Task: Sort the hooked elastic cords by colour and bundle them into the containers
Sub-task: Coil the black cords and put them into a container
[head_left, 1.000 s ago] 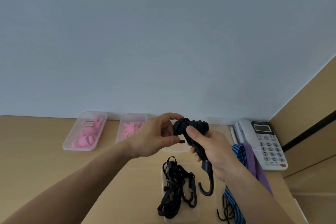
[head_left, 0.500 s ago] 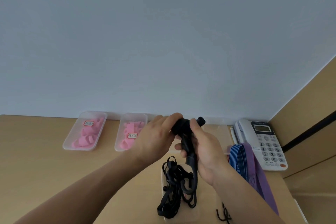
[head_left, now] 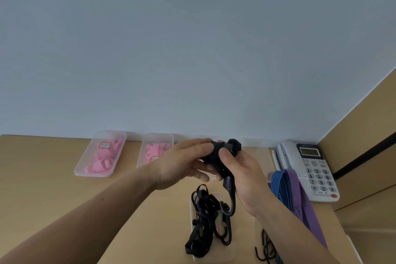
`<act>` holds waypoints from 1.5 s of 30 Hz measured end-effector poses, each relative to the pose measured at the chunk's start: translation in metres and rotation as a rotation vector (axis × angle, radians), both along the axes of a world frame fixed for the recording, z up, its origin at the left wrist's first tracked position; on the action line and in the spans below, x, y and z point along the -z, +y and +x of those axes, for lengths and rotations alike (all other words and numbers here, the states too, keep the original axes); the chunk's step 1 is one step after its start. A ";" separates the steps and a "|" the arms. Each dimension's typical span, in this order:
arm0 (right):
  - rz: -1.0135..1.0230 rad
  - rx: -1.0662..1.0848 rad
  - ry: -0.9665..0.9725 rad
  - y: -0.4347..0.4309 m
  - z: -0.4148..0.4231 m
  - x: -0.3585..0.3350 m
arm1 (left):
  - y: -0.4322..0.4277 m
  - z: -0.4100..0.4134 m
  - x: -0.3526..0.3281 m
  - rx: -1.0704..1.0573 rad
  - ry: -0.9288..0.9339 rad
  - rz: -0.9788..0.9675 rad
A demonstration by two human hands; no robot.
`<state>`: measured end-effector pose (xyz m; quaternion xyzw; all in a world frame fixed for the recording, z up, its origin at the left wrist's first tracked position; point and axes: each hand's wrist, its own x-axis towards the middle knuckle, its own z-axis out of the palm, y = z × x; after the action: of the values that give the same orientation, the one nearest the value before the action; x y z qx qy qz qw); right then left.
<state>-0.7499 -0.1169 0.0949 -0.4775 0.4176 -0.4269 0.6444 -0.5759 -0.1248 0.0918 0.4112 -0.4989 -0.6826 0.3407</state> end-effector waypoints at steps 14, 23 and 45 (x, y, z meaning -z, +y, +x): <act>0.095 0.169 0.139 -0.002 0.006 0.008 | 0.011 -0.018 0.009 -0.417 -0.653 -0.666; -0.051 0.118 0.311 -0.003 -0.003 0.011 | 0.005 -0.001 -0.002 -0.192 -0.672 -0.408; -0.362 0.397 0.269 -0.002 0.051 0.022 | 0.022 0.012 0.017 -0.123 0.342 0.246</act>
<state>-0.6993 -0.1190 0.0726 -0.5460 0.5015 -0.5450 0.3917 -0.5642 -0.1030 0.0746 0.3573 -0.3208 -0.7762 0.4087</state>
